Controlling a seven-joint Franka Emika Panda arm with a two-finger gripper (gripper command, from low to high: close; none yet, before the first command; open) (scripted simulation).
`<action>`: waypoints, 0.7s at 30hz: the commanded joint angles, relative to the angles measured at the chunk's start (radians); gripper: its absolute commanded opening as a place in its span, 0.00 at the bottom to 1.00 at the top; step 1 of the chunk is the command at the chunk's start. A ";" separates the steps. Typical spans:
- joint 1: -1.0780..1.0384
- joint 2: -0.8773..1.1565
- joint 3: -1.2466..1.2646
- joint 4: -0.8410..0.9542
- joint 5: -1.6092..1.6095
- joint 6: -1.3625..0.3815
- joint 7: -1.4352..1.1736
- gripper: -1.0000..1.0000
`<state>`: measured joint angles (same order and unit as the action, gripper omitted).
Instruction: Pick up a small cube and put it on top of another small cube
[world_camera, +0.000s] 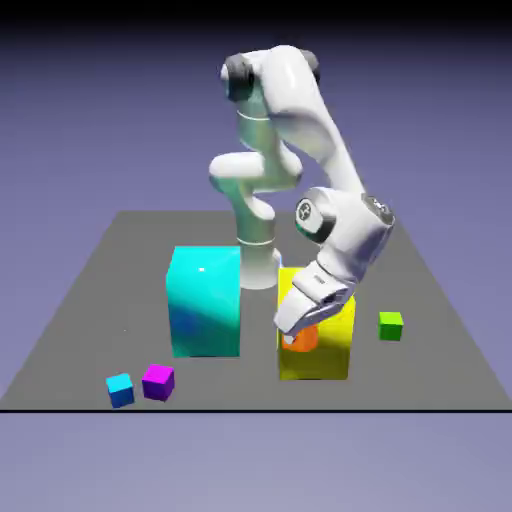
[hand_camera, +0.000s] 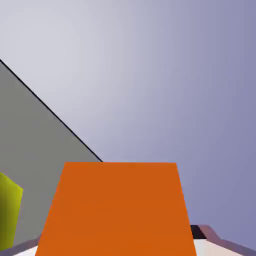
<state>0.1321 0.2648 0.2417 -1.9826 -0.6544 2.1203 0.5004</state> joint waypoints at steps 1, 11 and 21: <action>0.003 -0.015 0.036 0.001 -0.042 0.008 0.003 0.00; 0.271 0.060 0.399 -0.228 -0.040 -0.132 -0.052 0.00; 0.291 0.116 0.392 -0.251 -0.043 -0.140 -0.050 1.00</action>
<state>0.4236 0.3813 0.6335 -2.2339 -0.6977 1.9804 0.4499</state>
